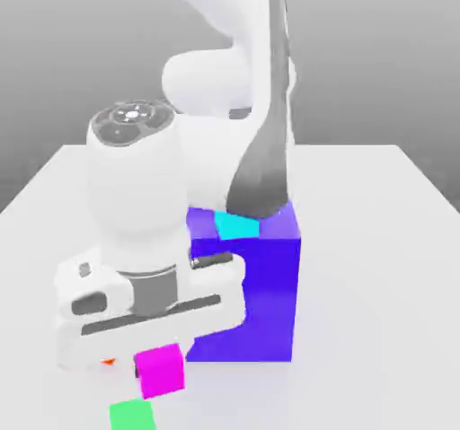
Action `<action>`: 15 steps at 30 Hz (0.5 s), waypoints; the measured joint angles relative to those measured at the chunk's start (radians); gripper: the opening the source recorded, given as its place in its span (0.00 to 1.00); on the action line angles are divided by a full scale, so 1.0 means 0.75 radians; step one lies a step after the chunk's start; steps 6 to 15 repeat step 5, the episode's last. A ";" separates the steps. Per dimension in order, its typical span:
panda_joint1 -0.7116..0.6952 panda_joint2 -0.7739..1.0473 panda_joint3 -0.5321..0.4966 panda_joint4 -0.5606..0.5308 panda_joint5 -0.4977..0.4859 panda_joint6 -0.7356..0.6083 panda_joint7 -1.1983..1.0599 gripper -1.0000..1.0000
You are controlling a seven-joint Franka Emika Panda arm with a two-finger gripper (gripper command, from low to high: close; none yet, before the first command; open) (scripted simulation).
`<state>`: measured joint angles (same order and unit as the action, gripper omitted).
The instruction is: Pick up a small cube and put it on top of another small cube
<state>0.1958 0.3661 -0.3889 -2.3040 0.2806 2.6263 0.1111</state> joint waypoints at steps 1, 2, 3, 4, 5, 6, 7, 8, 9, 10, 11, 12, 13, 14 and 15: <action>-0.022 0.039 0.021 0.006 0.031 0.031 -0.019 1.00; -0.022 0.039 0.021 0.006 0.031 0.031 -0.019 1.00; -0.022 0.039 0.021 0.006 0.031 0.031 -0.019 1.00; -0.022 0.039 0.021 0.006 0.031 0.031 -0.019 1.00; -0.022 0.039 0.021 0.006 0.031 0.031 -0.019 1.00; -0.022 0.039 0.021 0.006 0.031 0.031 -0.019 1.00; -0.022 0.039 0.021 0.006 0.031 0.031 -0.019 1.00; -0.022 0.039 0.021 0.006 0.031 0.031 -0.019 1.00; -0.022 0.039 0.021 0.006 0.031 0.031 -0.019 1.00; -0.022 0.039 0.021 0.006 0.031 0.031 -0.019 1.00; -0.022 0.039 0.021 0.006 0.031 0.031 -0.019 1.00; -0.022 0.039 0.021 0.006 0.031 0.031 -0.019 1.00; -0.022 0.039 0.021 0.006 0.031 0.031 -0.019 1.00; -0.022 0.039 0.021 0.006 0.031 0.031 -0.019 1.00; -0.022 0.039 0.021 0.006 0.031 0.031 -0.019 1.00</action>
